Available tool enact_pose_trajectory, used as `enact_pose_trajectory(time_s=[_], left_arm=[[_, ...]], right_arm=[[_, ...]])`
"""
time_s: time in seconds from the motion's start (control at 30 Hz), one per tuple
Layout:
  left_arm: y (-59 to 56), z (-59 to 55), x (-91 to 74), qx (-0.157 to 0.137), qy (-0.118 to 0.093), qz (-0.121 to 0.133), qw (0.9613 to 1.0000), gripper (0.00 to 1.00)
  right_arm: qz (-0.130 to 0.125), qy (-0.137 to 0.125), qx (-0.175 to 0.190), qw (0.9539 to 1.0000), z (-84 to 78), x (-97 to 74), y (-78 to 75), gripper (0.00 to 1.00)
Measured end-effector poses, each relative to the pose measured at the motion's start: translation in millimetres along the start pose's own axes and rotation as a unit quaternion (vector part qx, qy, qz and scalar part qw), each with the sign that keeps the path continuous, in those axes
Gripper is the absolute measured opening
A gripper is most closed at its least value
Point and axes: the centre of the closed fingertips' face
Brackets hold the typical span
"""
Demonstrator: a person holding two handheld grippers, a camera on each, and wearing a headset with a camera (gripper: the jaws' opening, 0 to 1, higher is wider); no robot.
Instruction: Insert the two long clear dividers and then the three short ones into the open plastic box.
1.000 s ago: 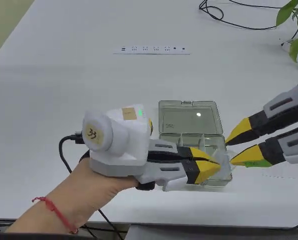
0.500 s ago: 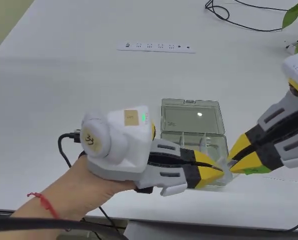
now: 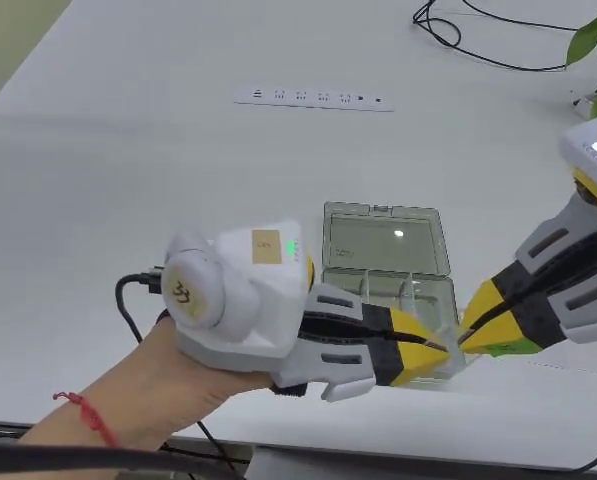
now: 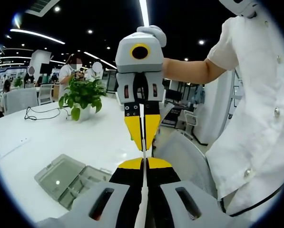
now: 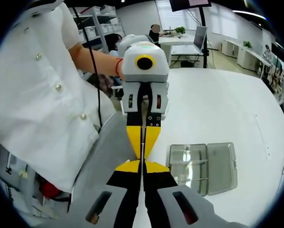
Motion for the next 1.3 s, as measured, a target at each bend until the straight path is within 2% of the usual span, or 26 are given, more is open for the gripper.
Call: enact_pose_trajectory(time_s=[0.37,0.77,1.07,1.3], left_arm=[[2.4,-4.0,-1.8,-0.002,0.002,0.010,0.9999,0.00],[9.3,-9.8,-9.4,-0.009,0.005,0.037,0.9993,0.13],[18.7,-26.7,-23.2,-0.009,0.022,0.067,0.9974,0.24],[28.3,-38.1,-34.9,-0.011,0.037,0.093,0.9950,0.34]], right_arm=[[-0.003,0.000,0.000,1.0000,0.3,0.0,-4.0,0.02],[-0.013,-0.004,0.001,0.9999,4.3,0.0,-7.1,0.02],[-0.025,-0.010,0.003,0.9996,6.2,-1.0,-16.4,0.02],[-0.039,-0.013,0.005,0.9991,6.9,-0.9,-30.4,0.02]])
Point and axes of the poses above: the centre of the closed fingertips' face, and the gripper's own axes: x roughly forward along the fingers, y roughly to its left, z roughly out of its top, and after that the axes turned 2 degrees about -z, right-handed
